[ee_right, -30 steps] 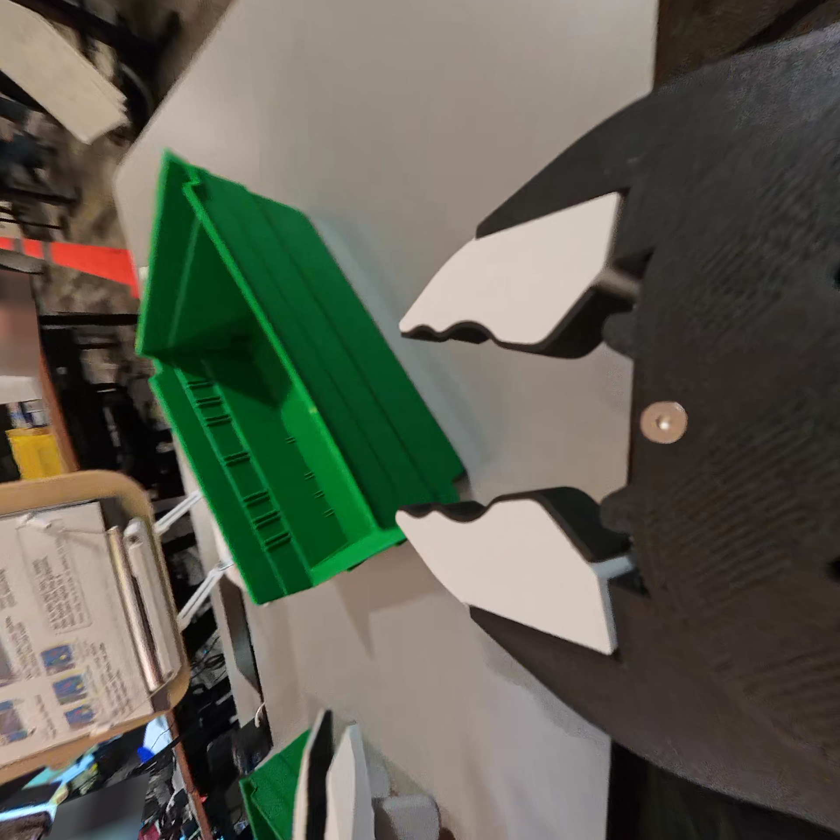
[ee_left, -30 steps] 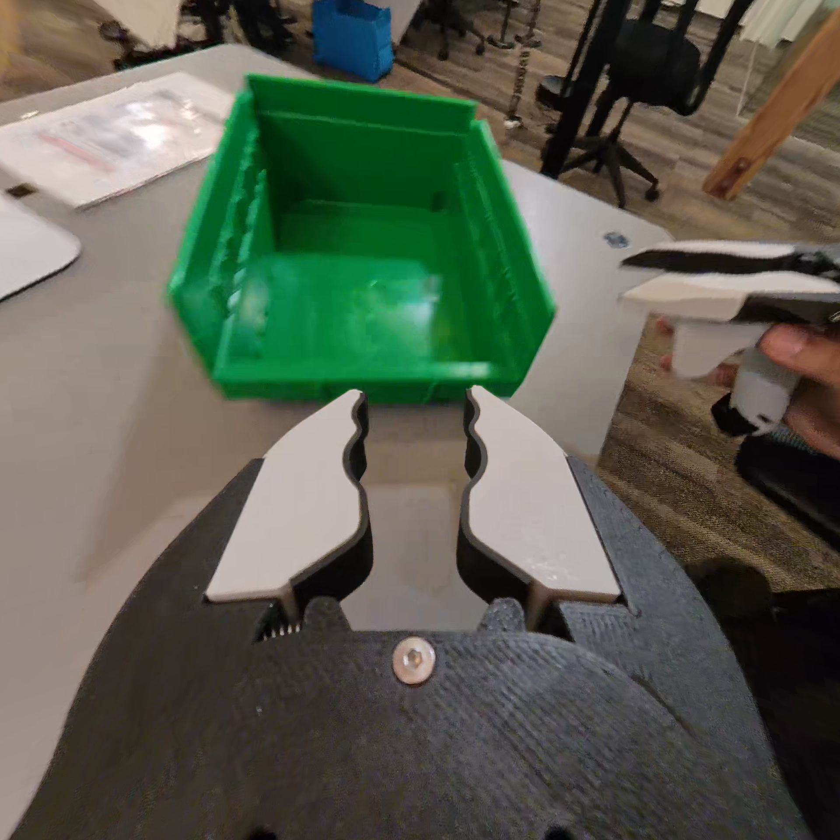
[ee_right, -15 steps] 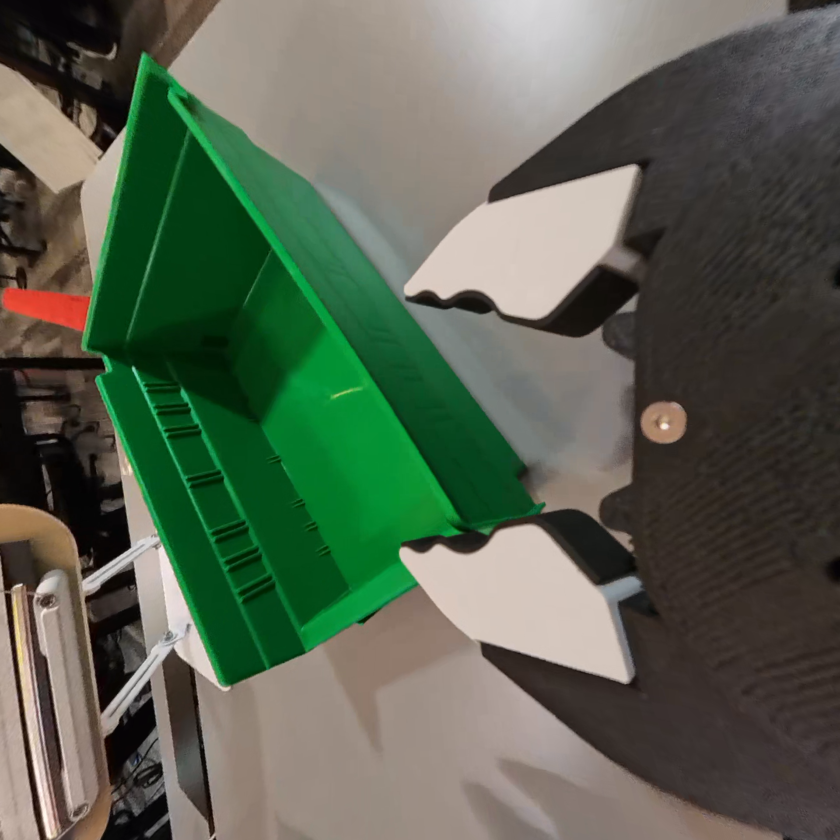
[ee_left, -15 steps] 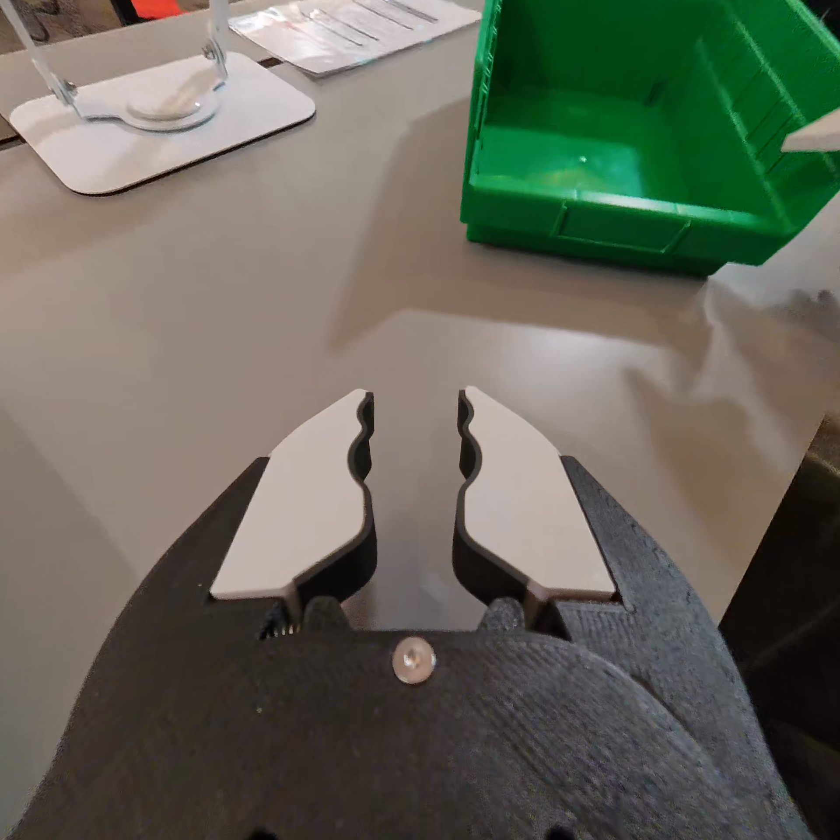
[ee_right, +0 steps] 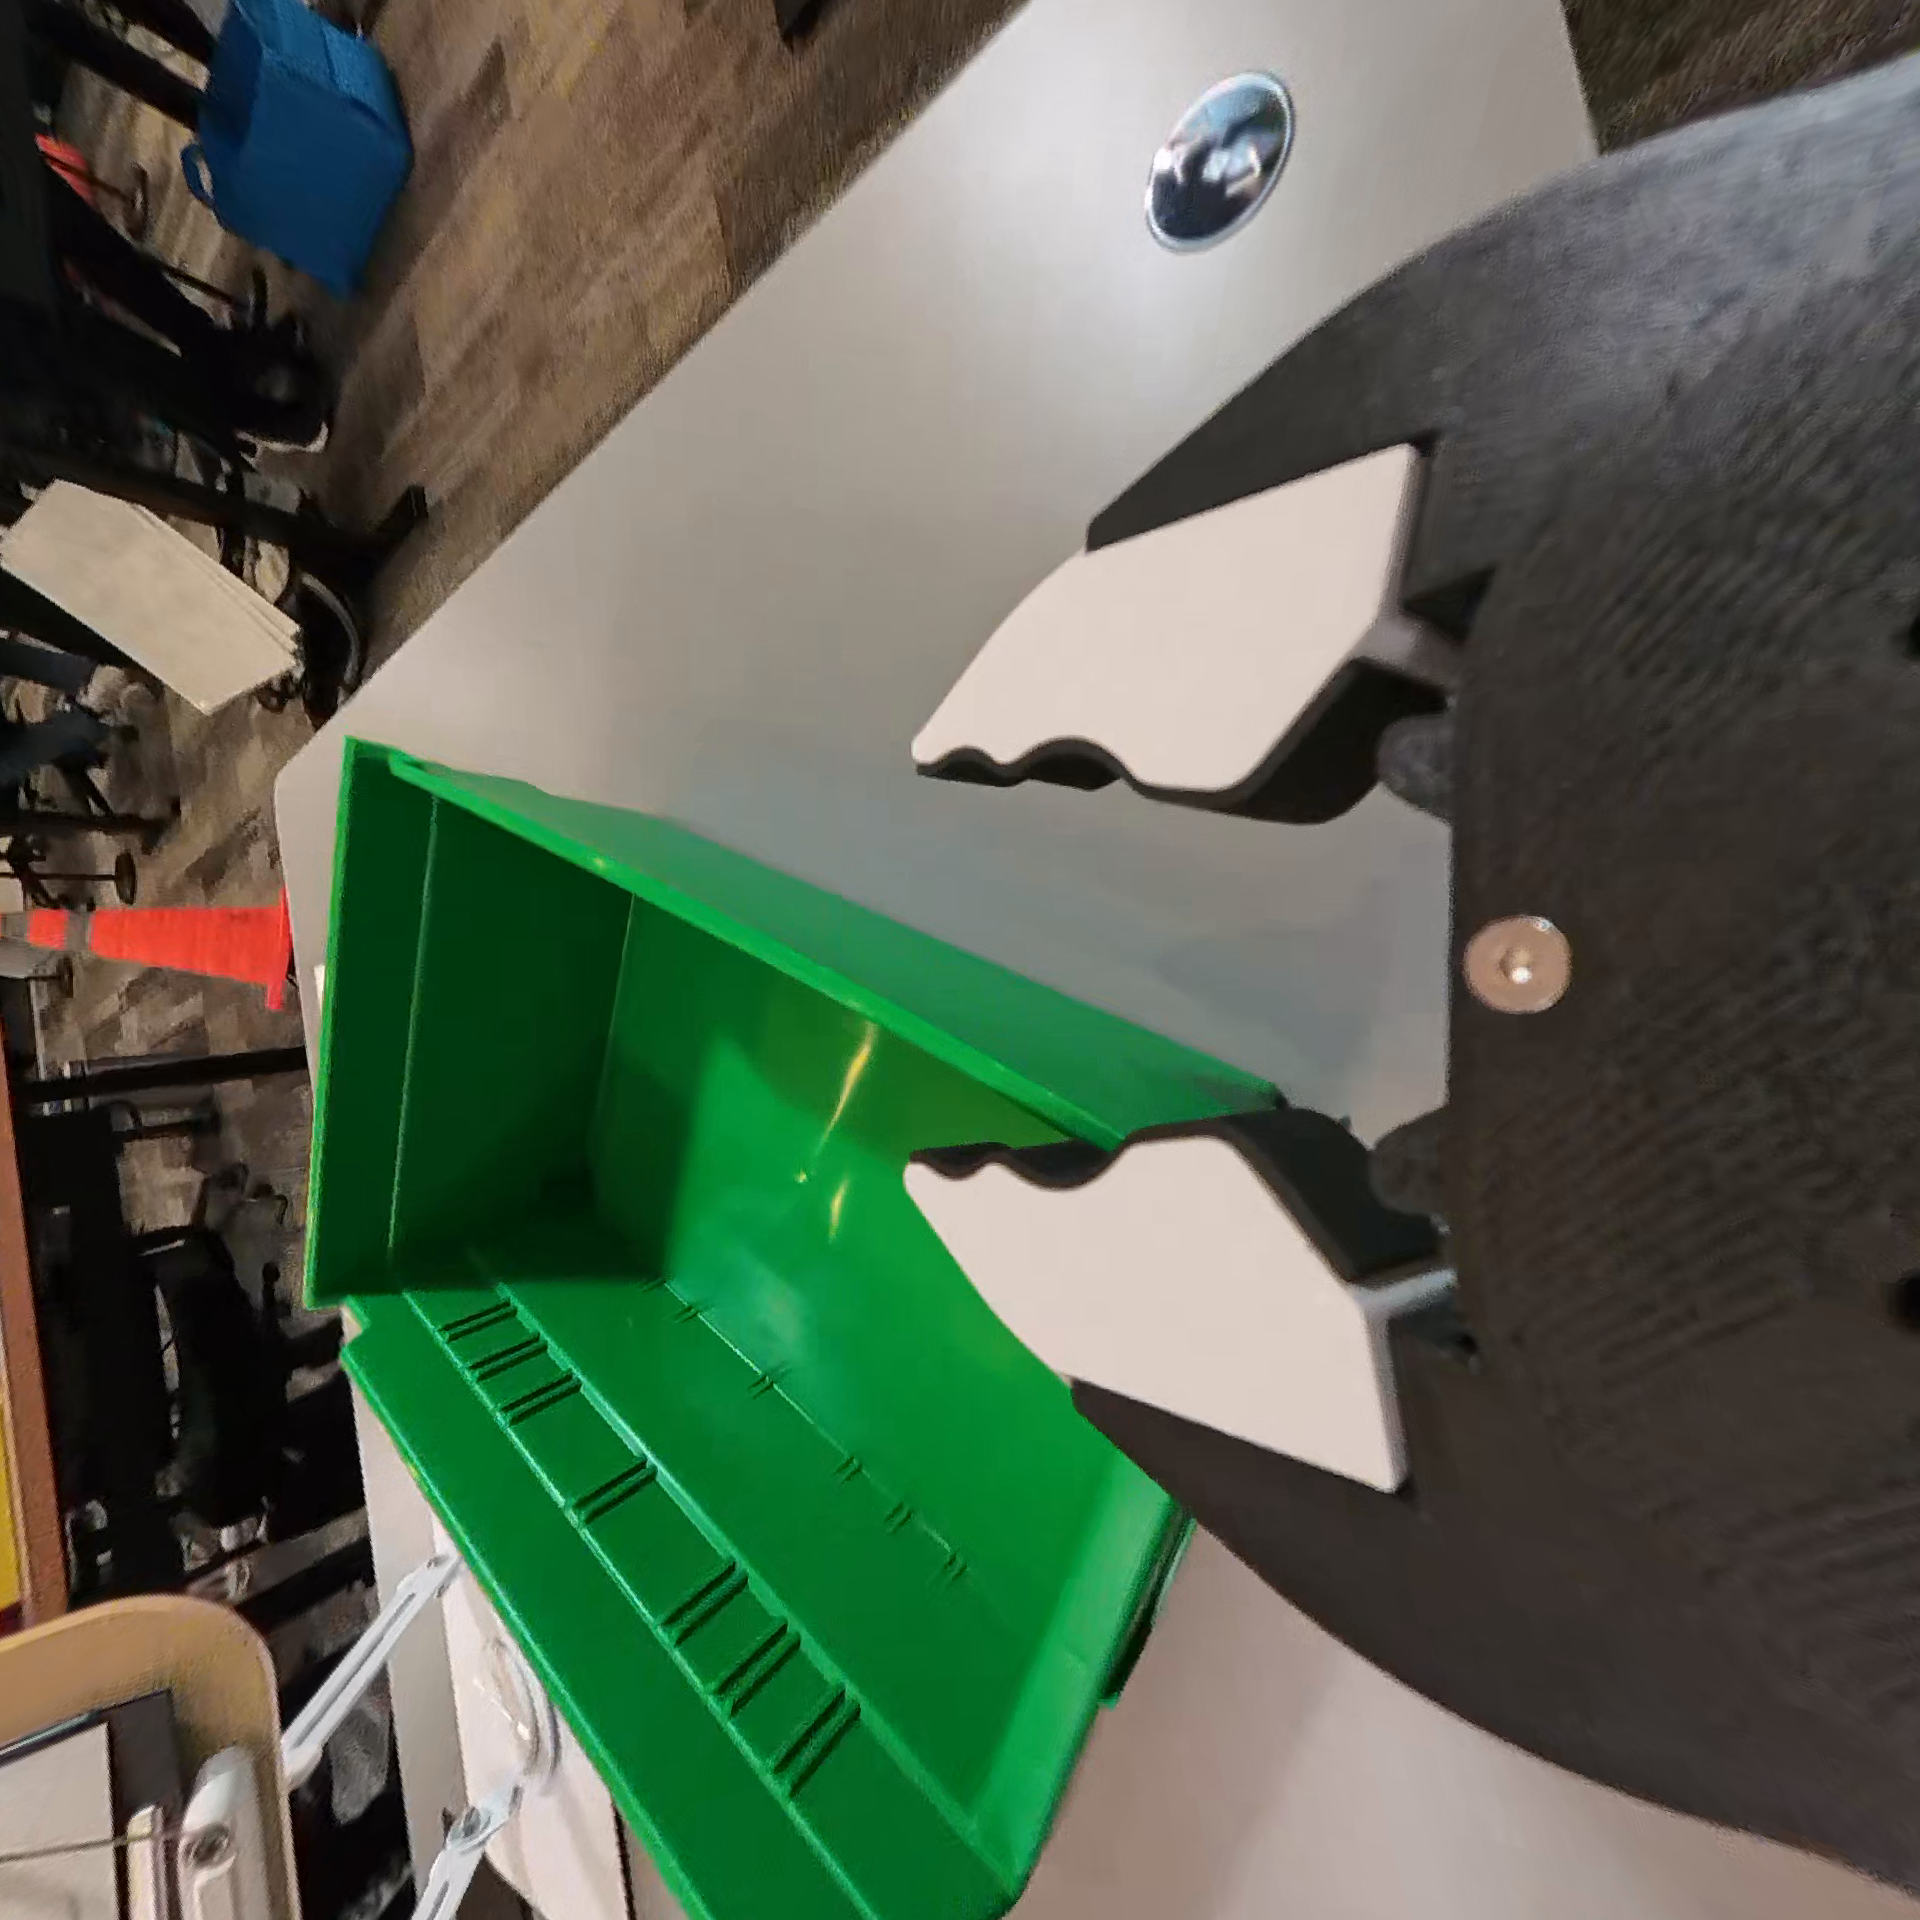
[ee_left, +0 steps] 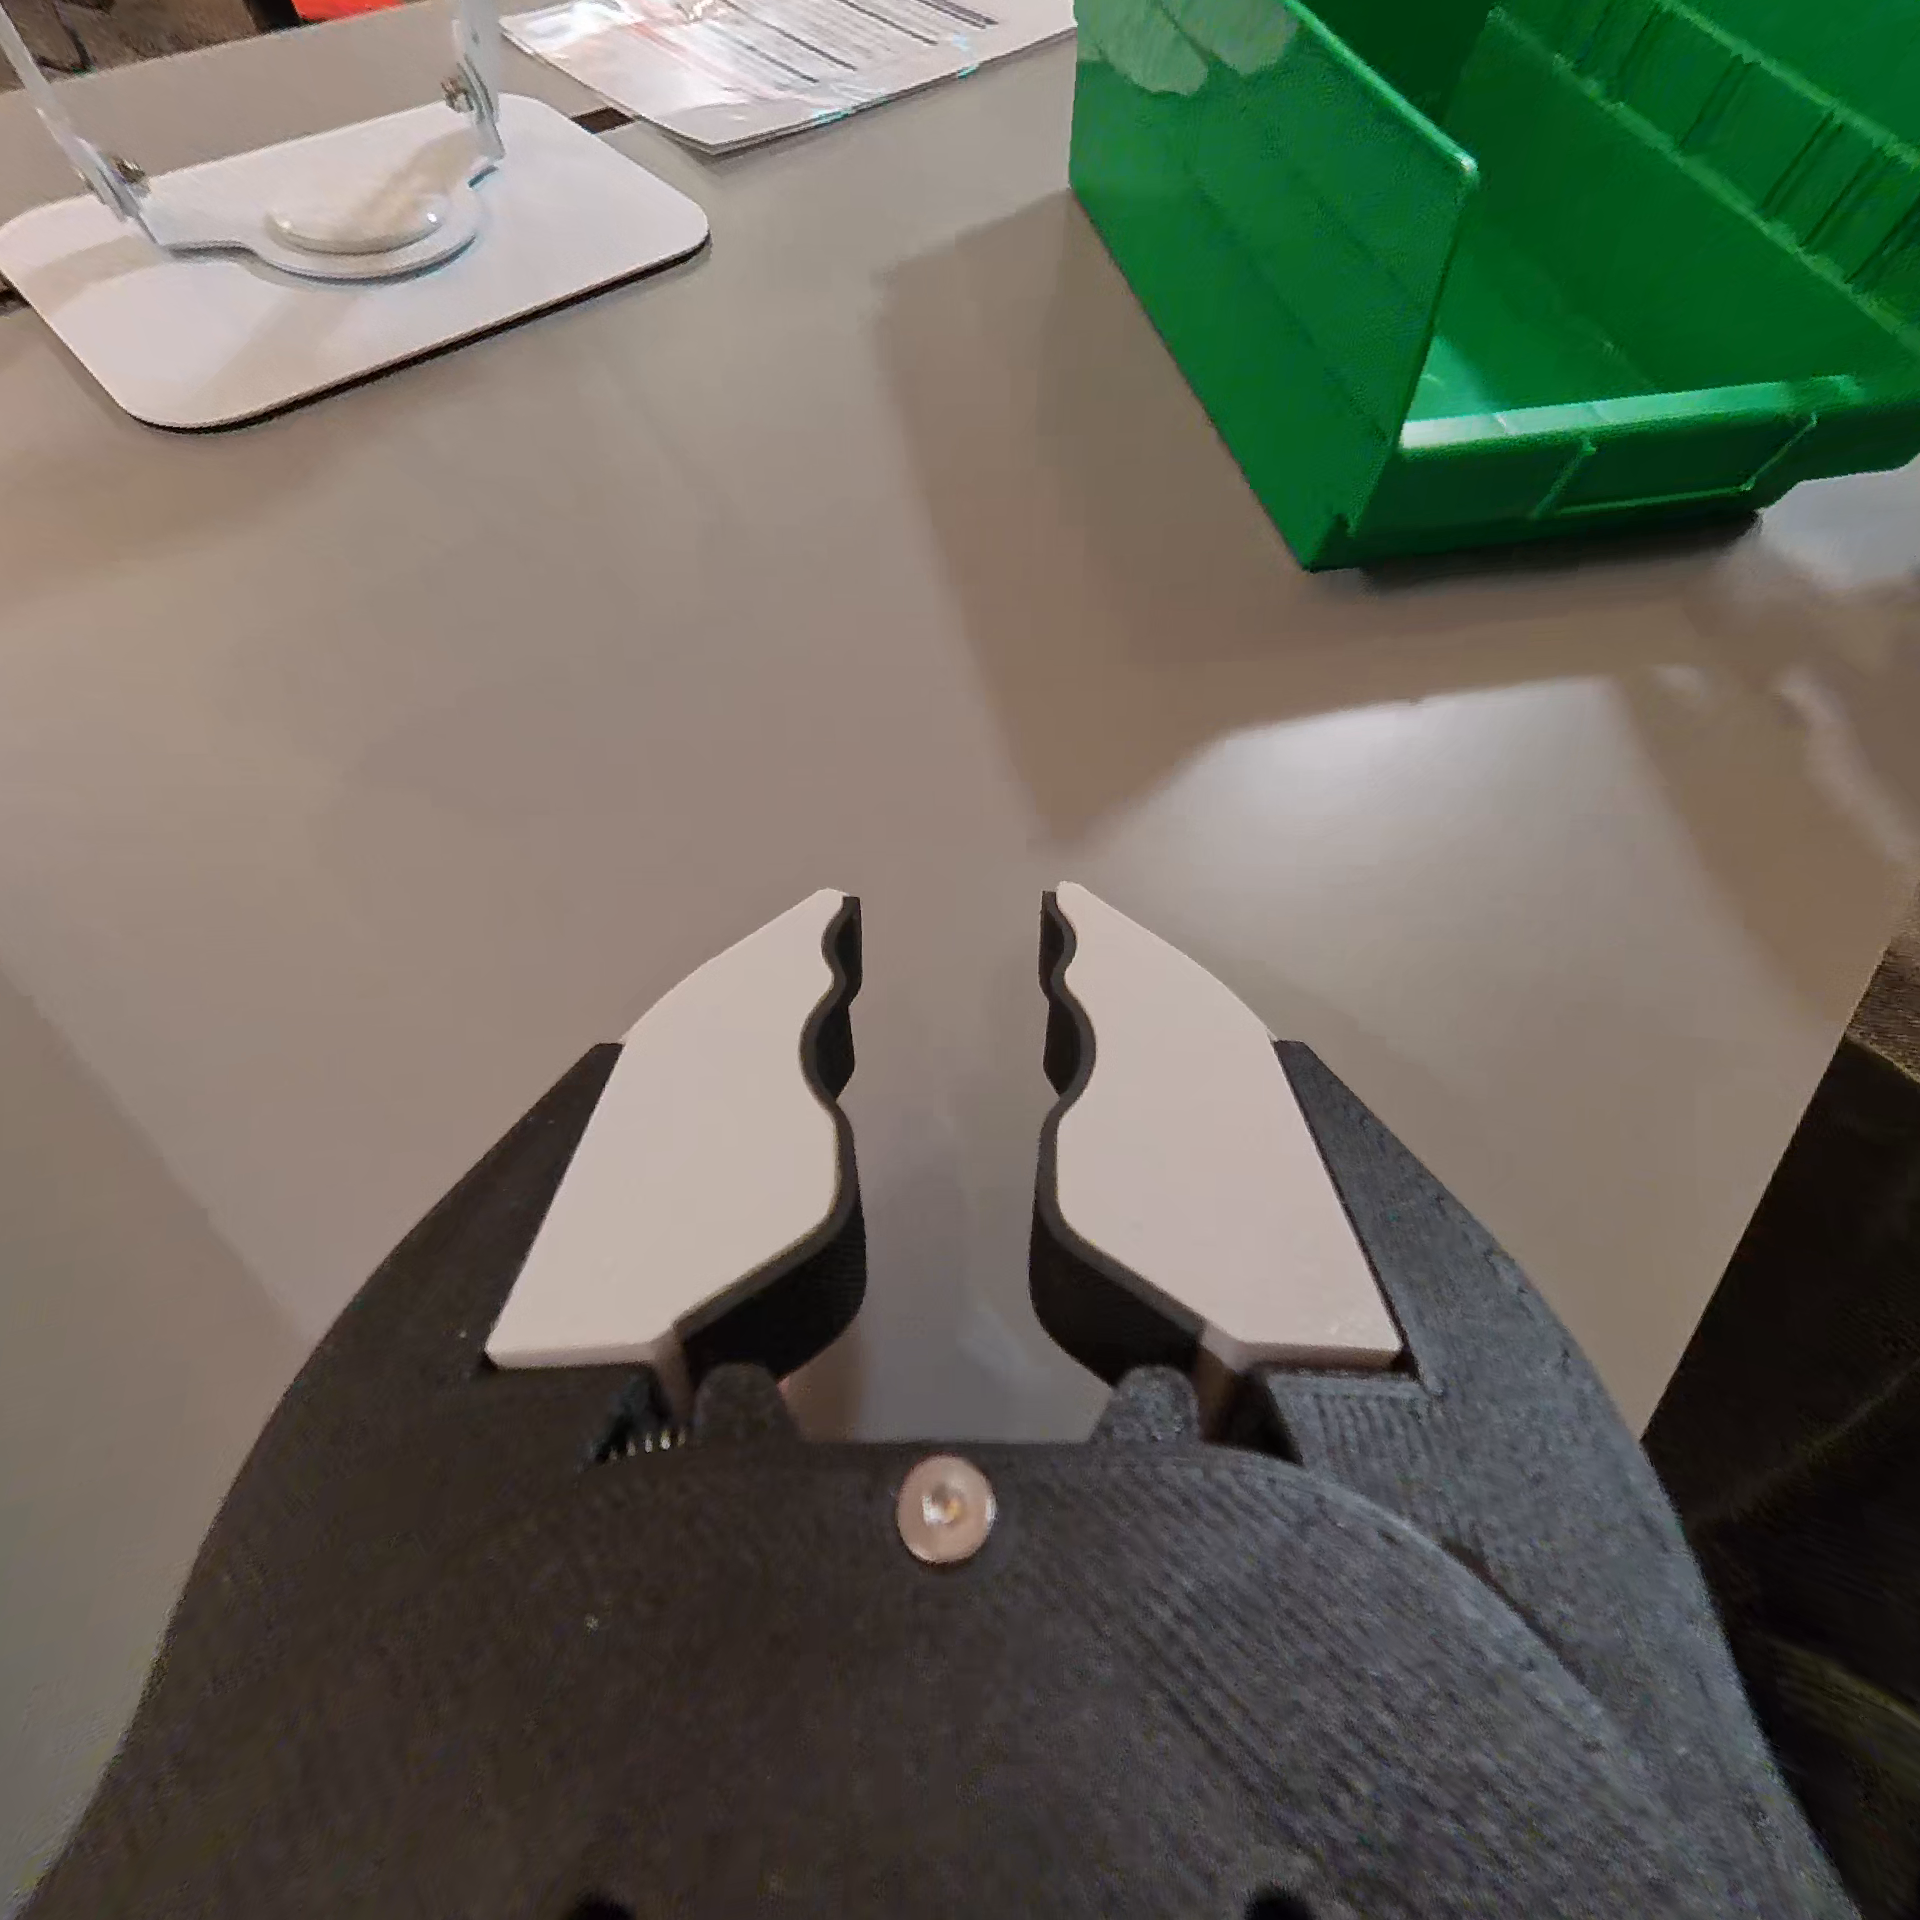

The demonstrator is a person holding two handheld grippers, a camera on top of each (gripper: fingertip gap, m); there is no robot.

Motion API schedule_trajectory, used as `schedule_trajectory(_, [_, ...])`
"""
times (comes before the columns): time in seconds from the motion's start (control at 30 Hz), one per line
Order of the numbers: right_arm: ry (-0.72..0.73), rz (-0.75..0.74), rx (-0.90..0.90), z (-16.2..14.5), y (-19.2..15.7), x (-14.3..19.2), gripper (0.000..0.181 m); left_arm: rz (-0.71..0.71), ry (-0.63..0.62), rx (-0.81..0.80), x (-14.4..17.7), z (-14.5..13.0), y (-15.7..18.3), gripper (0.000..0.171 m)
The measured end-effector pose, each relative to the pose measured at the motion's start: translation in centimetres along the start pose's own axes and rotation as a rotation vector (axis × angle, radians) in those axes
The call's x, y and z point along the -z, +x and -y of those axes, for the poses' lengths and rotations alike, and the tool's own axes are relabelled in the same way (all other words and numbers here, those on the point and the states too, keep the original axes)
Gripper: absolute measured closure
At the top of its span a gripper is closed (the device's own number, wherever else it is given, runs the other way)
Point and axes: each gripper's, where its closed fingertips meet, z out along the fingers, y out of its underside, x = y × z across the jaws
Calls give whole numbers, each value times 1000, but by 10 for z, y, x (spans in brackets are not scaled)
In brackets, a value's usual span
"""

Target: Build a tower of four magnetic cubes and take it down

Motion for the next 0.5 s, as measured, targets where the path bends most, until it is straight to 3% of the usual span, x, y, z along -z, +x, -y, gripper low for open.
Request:
schedule_trajectory(0.13, [-38,69,-15,-11,-14,1,115,-2,-3,-9,0,0,0,138])
schedule_trajectory(0.3, [-64,16,58,-14,-12,-7,125,-1,-11,-10,-1,-1,0,139])
schedule_trajectory(0.5, [-82,90,7,-17,-13,-9,160,-5,-23,-22,-2,-3,2,139])
